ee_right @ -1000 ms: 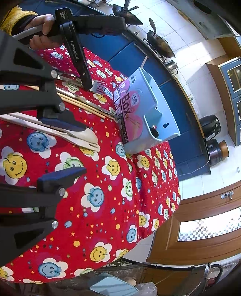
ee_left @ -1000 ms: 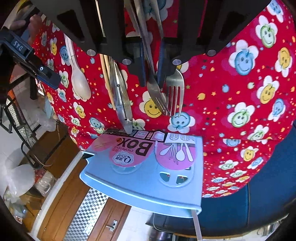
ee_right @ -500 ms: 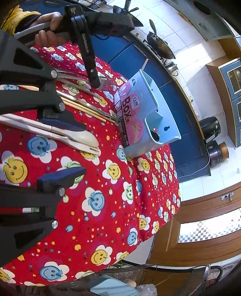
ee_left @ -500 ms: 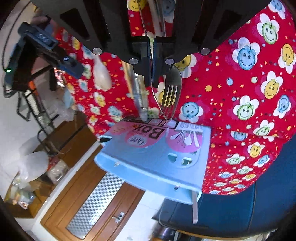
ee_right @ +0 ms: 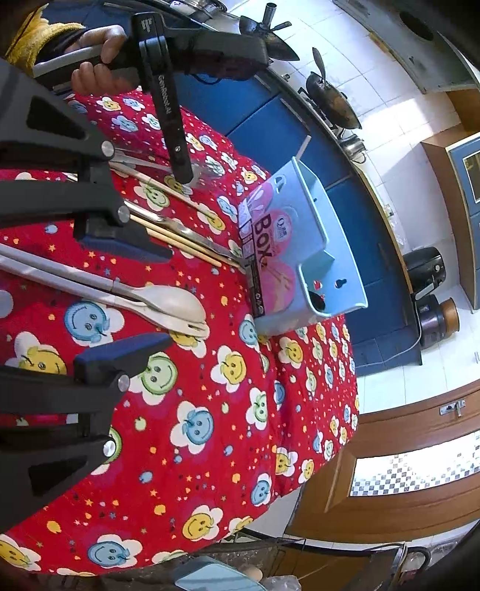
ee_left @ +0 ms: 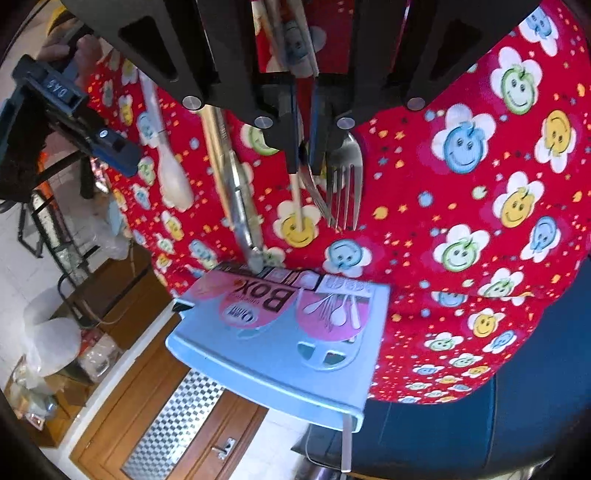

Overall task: Organize utensils
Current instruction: 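Move both tools back down to the utensils lying on the cloth, then grasp a silver knife with the left tool while the right tool grasps the white plastic fork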

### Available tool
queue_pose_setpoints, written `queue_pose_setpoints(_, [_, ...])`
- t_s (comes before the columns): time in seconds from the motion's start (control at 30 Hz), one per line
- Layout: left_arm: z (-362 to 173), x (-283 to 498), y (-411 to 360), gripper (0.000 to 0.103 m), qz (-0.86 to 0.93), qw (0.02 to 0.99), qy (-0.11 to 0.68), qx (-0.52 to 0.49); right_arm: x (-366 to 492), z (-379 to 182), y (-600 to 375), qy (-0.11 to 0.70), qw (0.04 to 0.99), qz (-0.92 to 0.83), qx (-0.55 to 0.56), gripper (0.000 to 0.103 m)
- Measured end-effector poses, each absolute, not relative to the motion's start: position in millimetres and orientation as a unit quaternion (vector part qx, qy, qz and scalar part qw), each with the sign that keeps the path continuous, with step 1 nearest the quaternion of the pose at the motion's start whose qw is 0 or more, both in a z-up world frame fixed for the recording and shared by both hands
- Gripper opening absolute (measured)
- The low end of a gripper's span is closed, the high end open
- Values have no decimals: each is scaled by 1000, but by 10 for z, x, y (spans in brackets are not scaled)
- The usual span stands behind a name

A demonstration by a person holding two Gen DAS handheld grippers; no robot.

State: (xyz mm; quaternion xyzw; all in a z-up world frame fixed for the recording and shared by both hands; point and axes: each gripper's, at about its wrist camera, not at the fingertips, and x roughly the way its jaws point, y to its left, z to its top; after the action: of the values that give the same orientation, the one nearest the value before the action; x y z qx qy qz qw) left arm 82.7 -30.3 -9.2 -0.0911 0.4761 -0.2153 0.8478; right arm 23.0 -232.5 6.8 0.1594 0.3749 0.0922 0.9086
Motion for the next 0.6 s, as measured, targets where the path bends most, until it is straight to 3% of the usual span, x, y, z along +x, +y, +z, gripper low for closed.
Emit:
queue_pose_setpoints(0.17, [-10, 713, -319, 25, -224, 853, 467, -70, 205, 78, -2301, 377, 909, 92, 155, 43])
queue_pose_setpoints(0.23, [66, 639, -336, 28, -226, 858, 458, -55, 196, 78, -2298, 378, 908, 93, 155, 43])
queue_pose_setpoints(0.6, [70, 561, -716, 28, -262, 845, 466, -24, 138, 86, -2317, 378, 908, 93, 155, 43])
